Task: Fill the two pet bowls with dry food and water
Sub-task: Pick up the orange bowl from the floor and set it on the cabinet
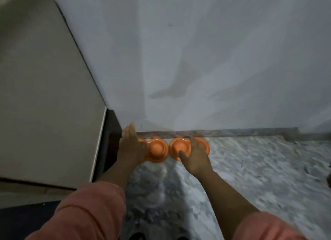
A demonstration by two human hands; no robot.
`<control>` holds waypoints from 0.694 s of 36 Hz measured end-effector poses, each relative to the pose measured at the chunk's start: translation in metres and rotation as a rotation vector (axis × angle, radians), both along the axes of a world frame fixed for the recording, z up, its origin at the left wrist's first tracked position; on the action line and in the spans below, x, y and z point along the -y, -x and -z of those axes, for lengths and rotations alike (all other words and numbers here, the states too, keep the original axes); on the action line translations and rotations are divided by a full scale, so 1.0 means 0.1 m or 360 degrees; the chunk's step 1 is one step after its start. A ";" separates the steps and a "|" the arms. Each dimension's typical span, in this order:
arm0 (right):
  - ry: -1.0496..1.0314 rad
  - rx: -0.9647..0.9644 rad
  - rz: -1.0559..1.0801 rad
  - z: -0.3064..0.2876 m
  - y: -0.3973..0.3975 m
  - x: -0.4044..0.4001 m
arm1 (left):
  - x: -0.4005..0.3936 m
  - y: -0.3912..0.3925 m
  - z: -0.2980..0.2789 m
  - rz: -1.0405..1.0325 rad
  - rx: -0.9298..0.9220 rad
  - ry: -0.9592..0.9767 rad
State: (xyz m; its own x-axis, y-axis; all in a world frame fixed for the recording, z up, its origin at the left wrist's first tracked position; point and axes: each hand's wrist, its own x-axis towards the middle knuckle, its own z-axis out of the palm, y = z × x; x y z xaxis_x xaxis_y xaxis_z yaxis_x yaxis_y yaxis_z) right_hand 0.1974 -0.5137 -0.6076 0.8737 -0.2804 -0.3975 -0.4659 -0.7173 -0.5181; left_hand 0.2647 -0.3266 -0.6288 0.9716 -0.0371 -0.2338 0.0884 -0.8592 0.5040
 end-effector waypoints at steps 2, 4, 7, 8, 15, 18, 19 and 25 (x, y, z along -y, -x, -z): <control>-0.0022 -0.0048 0.0010 0.49 -0.07 0.02 | 0.01 -0.06 0.51 -0.0043 -0.0056 0.0020; -0.0059 -0.0078 0.0029 1.04 -0.15 0.02 | 0.01 -0.12 1.11 -0.0078 -0.0143 0.0036; -0.0081 -0.0111 0.0023 1.75 -0.26 0.00 | -0.01 -0.20 1.86 -0.0180 -0.0185 0.0029; -0.0091 -0.0123 0.0021 1.97 -0.27 -0.01 | -0.02 -0.21 2.09 -0.0245 -0.0224 0.0045; -0.0274 -0.0139 0.0140 3.18 -0.55 -0.15 | -0.17 -0.42 3.28 -0.0560 -0.0479 0.0030; -0.0345 -0.0146 0.0255 3.48 -0.69 -0.20 | -0.24 -0.57 3.57 -0.0671 -0.0632 0.0063; -0.0362 -0.0162 0.0292 3.55 -0.73 -0.21 | -0.26 -0.62 3.66 -0.0707 -0.0678 0.0084; -0.0561 -0.0318 0.0506 3.83 -0.91 -0.19 | -0.24 -0.80 3.95 -0.0865 -0.0786 0.0234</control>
State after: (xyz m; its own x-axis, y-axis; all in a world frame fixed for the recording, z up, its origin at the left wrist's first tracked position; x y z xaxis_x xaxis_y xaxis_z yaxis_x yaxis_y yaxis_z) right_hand 0.2883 -0.4951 -0.9902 0.6644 -0.3387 -0.6662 -0.7472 -0.3217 -0.5816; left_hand 0.3444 -0.3030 -1.0236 0.6451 0.3537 -0.6773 0.7272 -0.5565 0.4019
